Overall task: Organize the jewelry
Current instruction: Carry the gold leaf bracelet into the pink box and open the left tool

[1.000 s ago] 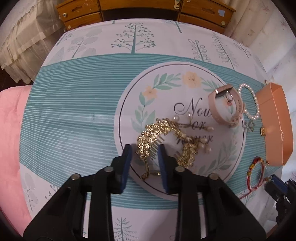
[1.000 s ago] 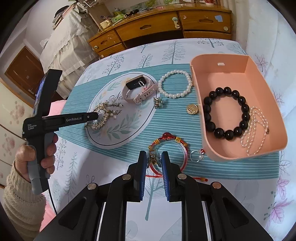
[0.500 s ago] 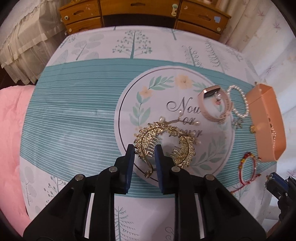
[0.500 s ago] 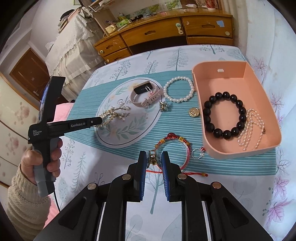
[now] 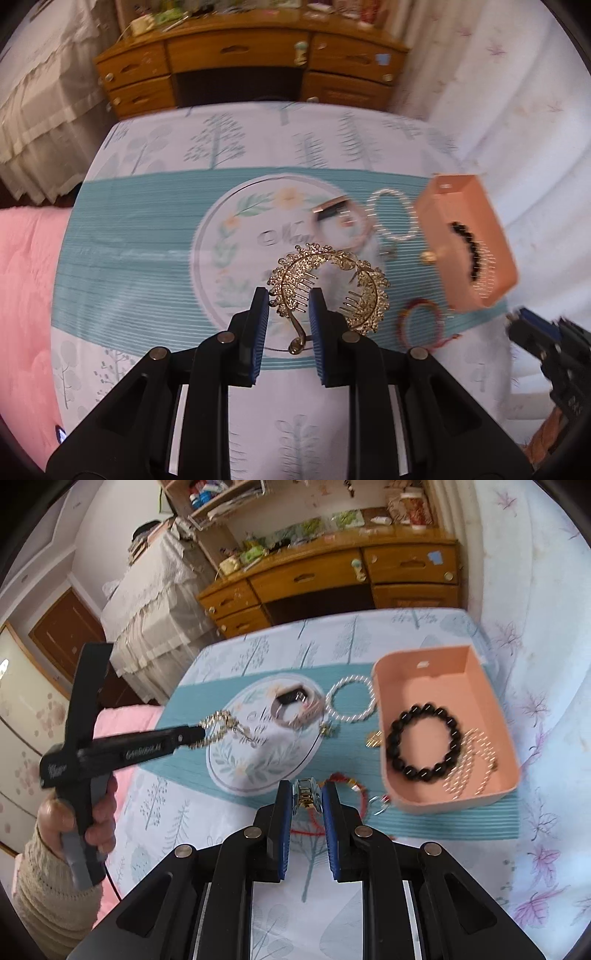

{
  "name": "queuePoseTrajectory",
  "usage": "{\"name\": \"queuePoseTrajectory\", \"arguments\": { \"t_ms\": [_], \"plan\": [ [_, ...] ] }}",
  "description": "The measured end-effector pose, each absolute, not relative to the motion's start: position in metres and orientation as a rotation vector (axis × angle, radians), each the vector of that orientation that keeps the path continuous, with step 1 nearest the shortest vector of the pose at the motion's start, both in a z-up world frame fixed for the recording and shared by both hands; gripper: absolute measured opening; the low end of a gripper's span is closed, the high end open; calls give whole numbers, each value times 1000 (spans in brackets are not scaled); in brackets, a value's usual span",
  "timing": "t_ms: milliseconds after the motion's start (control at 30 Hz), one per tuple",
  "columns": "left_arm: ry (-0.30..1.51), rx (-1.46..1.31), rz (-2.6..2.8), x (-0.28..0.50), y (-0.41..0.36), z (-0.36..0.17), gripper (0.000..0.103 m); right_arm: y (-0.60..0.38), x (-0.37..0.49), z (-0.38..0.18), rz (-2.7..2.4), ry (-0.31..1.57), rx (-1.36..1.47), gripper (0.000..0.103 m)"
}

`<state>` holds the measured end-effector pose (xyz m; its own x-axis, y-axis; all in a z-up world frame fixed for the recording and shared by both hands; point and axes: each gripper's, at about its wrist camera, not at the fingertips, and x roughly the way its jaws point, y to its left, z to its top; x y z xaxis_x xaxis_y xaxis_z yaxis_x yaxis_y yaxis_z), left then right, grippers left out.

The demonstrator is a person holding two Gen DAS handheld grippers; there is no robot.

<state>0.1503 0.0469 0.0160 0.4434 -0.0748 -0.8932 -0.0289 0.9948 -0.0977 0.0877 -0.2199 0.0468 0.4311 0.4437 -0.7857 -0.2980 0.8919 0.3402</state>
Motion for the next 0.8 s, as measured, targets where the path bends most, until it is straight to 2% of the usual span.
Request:
{"name": "queuePoseTrajectory", "arguments": {
  "t_ms": [200, 400, 567, 800],
  "plan": [
    [1058, -72, -135, 149, -11, 49, 19, -256, 94, 71, 396, 974, 189, 16],
    [1017, -56, -214, 165, -68, 66, 19, -291, 105, 66, 335, 981, 242, 16],
    [995, -44, -241, 181, -110, 62, 19, -310, 113, 50, 295, 1000, 267, 16],
    [1034, -39, -241, 212, -146, 26, 19, -323, 129, 18, 258, 1047, 279, 16]
  ]
}}
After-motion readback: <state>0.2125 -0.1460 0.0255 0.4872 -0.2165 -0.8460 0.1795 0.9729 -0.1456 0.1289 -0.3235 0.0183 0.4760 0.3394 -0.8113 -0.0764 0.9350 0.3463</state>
